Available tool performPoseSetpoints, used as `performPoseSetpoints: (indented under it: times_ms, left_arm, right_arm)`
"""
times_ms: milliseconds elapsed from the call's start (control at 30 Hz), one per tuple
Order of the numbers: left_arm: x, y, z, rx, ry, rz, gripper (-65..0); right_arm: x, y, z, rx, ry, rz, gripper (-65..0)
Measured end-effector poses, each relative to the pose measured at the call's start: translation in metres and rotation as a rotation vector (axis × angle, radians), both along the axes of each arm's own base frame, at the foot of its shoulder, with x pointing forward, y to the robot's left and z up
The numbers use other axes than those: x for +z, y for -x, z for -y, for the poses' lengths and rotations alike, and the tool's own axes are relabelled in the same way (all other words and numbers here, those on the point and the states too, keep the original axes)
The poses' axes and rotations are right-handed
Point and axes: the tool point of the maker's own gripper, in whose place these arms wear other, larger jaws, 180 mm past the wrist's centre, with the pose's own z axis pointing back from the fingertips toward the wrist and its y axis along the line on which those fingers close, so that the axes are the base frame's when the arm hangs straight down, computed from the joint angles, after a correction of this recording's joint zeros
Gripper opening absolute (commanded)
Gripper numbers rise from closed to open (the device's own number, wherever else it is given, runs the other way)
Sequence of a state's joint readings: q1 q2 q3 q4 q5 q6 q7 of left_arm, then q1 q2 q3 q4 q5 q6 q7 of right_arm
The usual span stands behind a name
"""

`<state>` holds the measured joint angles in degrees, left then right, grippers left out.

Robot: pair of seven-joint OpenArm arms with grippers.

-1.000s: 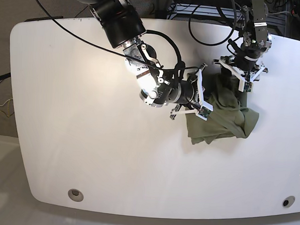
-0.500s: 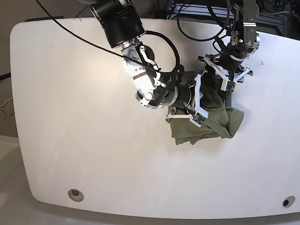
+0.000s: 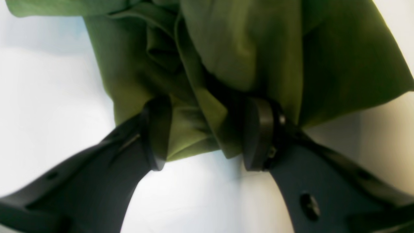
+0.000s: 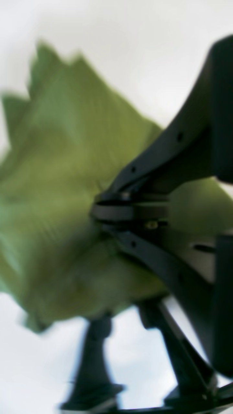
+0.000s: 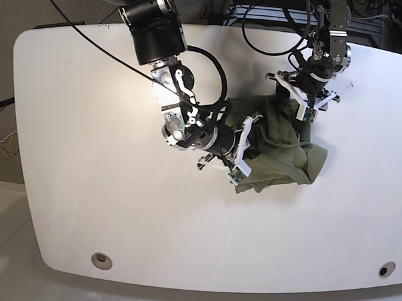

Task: Fold the T-shirt properly
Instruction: 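Lift the bundle with both grippers and fold it toward the right gripper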

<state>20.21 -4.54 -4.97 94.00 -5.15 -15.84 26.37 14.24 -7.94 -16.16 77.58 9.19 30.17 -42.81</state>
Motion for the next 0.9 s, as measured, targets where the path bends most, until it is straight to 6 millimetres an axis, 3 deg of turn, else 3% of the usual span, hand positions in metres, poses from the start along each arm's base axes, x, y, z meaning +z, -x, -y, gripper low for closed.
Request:
performPoseSetpoints:
  times_ms: [300, 433, 633, 900]
  left_arm:
    - [0.000, 0.001, 0.000, -0.004, -0.002, 0.001, -32.4]
    - [0.000, 0.001, 0.000, -0.004, -0.002, 0.002, -32.4]
    - [0.000, 0.001, 0.000, -0.004, -0.001, 0.002, -32.4]
    - [0.000, 0.001, 0.000, -0.005, 0.000, 0.002, -32.4]
  right_arm:
    - [0.010, -0.010, 0.002, -0.040, -0.057, 0.043, -64.5]
    - [0.005, -0.015, 0.001, -0.076, -0.086, 0.033, -64.5]
    - [-0.034, -0.004, 0.001, -0.098, -0.082, -0.059, -64.5]
    - [-0.060, 0.001, -0.003, -0.138, -0.144, -0.098, -64.5]
